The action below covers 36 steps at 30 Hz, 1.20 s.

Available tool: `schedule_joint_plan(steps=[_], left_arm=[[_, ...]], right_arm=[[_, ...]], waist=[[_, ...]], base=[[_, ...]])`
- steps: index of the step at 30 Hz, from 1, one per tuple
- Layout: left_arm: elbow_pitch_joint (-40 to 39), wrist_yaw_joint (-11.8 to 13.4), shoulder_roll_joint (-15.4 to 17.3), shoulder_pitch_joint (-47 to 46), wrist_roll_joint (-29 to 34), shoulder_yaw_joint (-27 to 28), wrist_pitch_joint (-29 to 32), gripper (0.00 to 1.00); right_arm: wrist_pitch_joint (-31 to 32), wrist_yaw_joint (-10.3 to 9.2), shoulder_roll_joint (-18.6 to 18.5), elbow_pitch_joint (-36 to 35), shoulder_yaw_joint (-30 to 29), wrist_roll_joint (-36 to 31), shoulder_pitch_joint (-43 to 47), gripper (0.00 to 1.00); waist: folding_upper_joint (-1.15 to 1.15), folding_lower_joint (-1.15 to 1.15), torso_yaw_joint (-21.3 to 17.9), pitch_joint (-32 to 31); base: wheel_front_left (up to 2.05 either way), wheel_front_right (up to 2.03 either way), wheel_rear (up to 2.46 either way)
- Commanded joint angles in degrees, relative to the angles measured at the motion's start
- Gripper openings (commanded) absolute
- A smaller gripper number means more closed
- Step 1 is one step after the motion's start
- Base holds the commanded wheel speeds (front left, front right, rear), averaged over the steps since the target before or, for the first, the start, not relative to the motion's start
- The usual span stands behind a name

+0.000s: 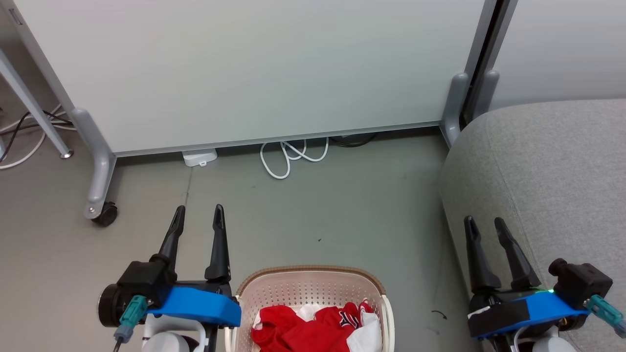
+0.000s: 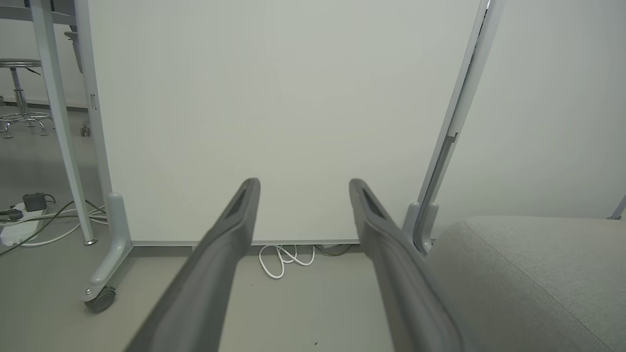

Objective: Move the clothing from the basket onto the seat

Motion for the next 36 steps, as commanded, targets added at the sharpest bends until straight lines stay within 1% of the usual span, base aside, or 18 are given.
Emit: schedule_joint_plan(steps=[1,16,26,29,36], left_arm=[[-0.48,0.41,0.22,-1.02,1.29,-0.18,-0.46,1.00],[-0.34,0.42,0.18,-1.12,7.66,-1.55,-2.14,1.00],[-0.13,0.21,0.16,-1.08,10.84,-2.18,-3.15,1.00],[-0.06,0.16,0.15,-1.08,11.09,-2.33,-3.32,1.00],[0.78,-0.45,0.14,-1.13,8.34,-2.21,-3.26,1.00]], right_arm=[[-0.38,0.12,-0.37,-0.14,0.22,-1.08,-0.89,1.00],[-2.07,0.14,-0.42,-0.12,1.27,-7.46,-1.05,1.00],[-3.13,0.15,-0.45,0.14,1.77,-10.79,-1.07,1.00],[-3.31,0.16,-0.46,0.16,1.81,-11.05,-1.08,1.00],[-3.23,0.16,-0.45,0.69,1.80,-9.88,-0.92,1.00]], waist=[[0.00,0.00,0.01,0.02],[0.00,0.00,0.50,0.19],[0.00,0.00,0.62,0.21],[0.00,0.00,0.69,0.23],[0.00,0.00,0.79,0.22]], base=[[0.00,0.00,0.00],[0.00,0.00,0.00],[0.00,0.00,0.00],[0.00,0.00,0.00],[0.00,0.00,0.00]])
